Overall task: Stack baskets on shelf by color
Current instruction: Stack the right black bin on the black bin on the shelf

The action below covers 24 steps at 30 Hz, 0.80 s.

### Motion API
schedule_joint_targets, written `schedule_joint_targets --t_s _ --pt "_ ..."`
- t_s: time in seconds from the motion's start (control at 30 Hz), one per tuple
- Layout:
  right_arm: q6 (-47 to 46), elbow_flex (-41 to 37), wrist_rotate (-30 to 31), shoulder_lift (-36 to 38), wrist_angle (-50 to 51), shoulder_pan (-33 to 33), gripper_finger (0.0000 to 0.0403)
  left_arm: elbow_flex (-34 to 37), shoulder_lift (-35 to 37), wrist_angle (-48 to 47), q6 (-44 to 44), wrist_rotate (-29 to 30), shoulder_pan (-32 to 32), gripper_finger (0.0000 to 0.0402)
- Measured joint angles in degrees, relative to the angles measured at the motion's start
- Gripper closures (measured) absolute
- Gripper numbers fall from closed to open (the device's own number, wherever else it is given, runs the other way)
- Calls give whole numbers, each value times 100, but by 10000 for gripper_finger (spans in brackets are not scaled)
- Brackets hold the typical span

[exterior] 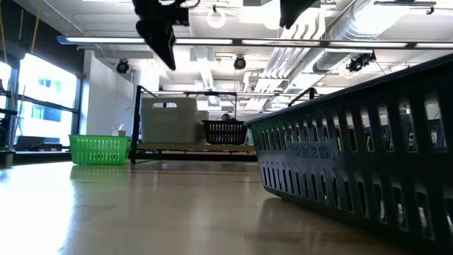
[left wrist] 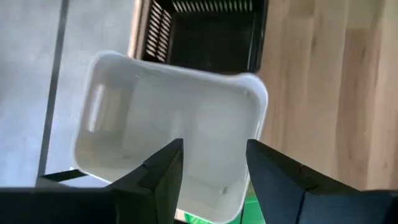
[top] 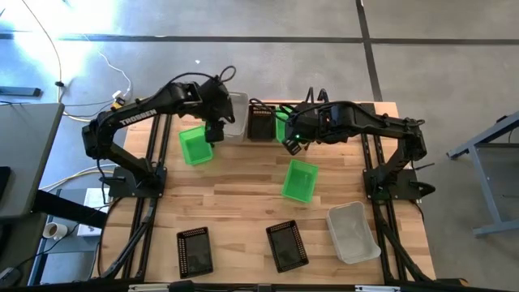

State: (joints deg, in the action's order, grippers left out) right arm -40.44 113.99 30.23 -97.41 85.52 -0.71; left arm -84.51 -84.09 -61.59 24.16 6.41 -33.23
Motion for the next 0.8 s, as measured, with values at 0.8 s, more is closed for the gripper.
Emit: schedule_joint_targets --t_s 0.8 --pt "-1157 -1326 -2613 -25 -530 1001 336 313 1518 -115 -1337 -1504 414 268"
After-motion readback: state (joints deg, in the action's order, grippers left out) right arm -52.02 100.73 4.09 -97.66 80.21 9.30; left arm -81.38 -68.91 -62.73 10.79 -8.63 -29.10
